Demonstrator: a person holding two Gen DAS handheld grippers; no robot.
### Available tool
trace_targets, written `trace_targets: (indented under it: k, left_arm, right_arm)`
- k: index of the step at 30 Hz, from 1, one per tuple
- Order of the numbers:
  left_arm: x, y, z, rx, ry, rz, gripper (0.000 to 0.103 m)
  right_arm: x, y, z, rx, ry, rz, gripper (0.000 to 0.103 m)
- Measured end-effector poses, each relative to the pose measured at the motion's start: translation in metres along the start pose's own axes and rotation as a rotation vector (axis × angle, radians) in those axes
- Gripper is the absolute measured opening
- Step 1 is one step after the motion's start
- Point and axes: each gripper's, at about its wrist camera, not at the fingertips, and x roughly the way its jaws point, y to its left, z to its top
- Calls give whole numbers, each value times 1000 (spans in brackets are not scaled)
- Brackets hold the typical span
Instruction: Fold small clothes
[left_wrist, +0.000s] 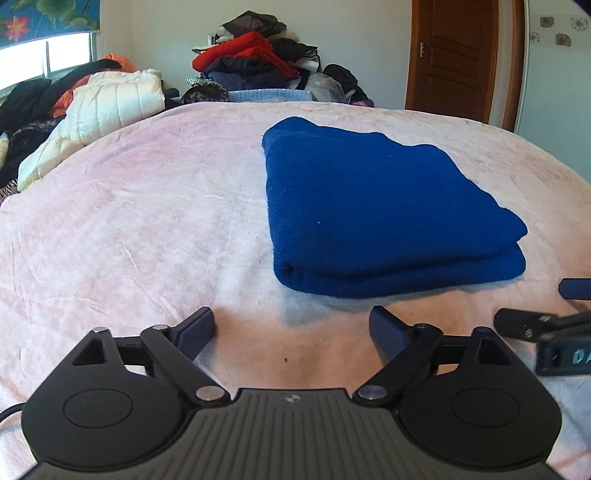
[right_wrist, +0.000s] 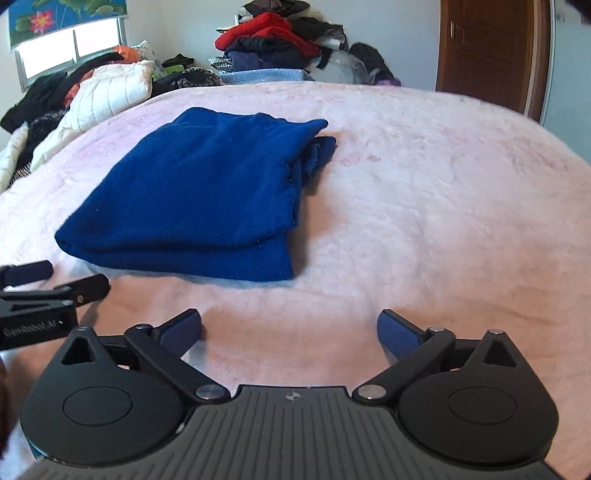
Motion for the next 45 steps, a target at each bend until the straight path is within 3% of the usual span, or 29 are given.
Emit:
trace_targets:
  k: [2,5,45]
  left_arm:
    - [3,-2,1,18,14,-3,103]
    - [3,-3,0,19,13,3,103]
    - [3,-5,-1,19,13,5,103]
  right_arm:
    - [5,10,-4,-32,-47,-33,103]
    - [8,7,-2,13,-44,-31,103]
    - [5,8,-5,11,-47,-35,102]
